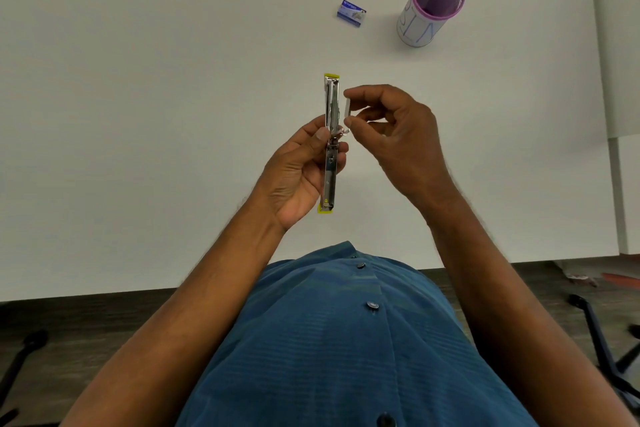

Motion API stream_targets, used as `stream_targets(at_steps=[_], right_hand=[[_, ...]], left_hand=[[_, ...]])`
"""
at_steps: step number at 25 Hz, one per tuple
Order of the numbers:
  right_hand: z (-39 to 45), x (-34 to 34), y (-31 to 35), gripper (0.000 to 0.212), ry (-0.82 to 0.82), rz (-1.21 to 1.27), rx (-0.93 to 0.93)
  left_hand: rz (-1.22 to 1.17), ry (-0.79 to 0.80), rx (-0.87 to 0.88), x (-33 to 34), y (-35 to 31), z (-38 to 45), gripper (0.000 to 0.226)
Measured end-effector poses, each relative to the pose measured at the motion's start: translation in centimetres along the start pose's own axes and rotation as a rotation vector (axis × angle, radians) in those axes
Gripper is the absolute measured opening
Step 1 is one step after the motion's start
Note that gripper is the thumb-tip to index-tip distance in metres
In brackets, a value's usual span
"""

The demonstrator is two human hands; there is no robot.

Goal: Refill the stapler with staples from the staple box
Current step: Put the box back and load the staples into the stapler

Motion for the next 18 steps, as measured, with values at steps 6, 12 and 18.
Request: stream_targets(at_steps=[6, 12, 18], right_hand=[[-0.5, 0.1, 1.8, 0.033, 0.031, -0.172, -0.148], [-0.5, 0.2, 2.6, 0.03, 0.109, -0.348, -0.168], [-0.1, 0.5, 2.4, 0.031, 0.147, -0.489, -0.126]], left_hand=[[-0.129, 0.018, -0.093, 0.9, 1.0, -0.4, 0.024], [-0.121, 0.014, -0.1, 0.9, 0.8, -0.3, 0.024], [-0.072, 0.018, -0.113, 0.8, 1.1, -0.3, 0.027]])
Point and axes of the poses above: each hand's wrist, its own z-axis towards the middle knuckle, its own x-axis out of the palm, y = z × x, the point moved 6 cm from there along z, towards the middle knuckle, and after that the axes turned 7 degrees about z, right-handed, at the moved point
